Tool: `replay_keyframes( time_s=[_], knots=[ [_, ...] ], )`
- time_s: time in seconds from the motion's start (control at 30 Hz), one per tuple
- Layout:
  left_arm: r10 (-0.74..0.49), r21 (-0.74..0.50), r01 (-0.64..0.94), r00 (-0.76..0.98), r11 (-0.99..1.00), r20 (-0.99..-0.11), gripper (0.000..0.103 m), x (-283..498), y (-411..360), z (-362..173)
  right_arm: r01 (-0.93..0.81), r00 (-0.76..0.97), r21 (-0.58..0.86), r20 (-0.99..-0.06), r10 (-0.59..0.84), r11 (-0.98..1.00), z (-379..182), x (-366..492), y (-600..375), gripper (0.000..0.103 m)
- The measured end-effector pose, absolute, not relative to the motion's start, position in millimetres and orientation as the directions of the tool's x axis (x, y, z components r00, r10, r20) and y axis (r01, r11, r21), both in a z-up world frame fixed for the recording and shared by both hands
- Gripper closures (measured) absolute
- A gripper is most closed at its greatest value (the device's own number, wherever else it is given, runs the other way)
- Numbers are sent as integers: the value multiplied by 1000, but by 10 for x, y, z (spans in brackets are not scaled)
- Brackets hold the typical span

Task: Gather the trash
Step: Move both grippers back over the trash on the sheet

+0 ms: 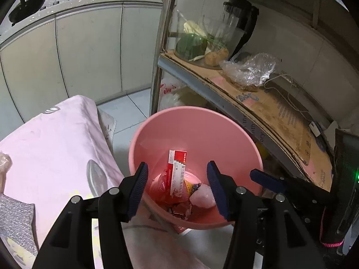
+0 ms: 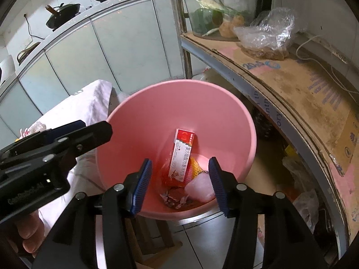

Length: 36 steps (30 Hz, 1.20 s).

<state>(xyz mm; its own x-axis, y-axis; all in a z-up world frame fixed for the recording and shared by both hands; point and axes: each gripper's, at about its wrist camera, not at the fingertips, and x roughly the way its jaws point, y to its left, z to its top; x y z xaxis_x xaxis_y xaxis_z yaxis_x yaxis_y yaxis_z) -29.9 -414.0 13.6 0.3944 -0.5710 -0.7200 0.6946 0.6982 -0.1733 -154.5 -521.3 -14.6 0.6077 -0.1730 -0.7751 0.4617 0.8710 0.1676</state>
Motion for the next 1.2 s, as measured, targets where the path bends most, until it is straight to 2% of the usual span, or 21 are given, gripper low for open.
replay_keyframes(
  time_s=[0.7, 1.2],
  knots=[
    [-570, -173, 648, 472, 742, -673, 49, -563, -3215, 499, 333, 693, 162, -710, -125, 929, 247, -1600, -4520, 50],
    [-497, -169, 542, 543, 823, -677, 49, -571, -2300, 464, 203, 720, 156, -693, -39, 967, 312, -1481, -3885, 50]
  ],
)
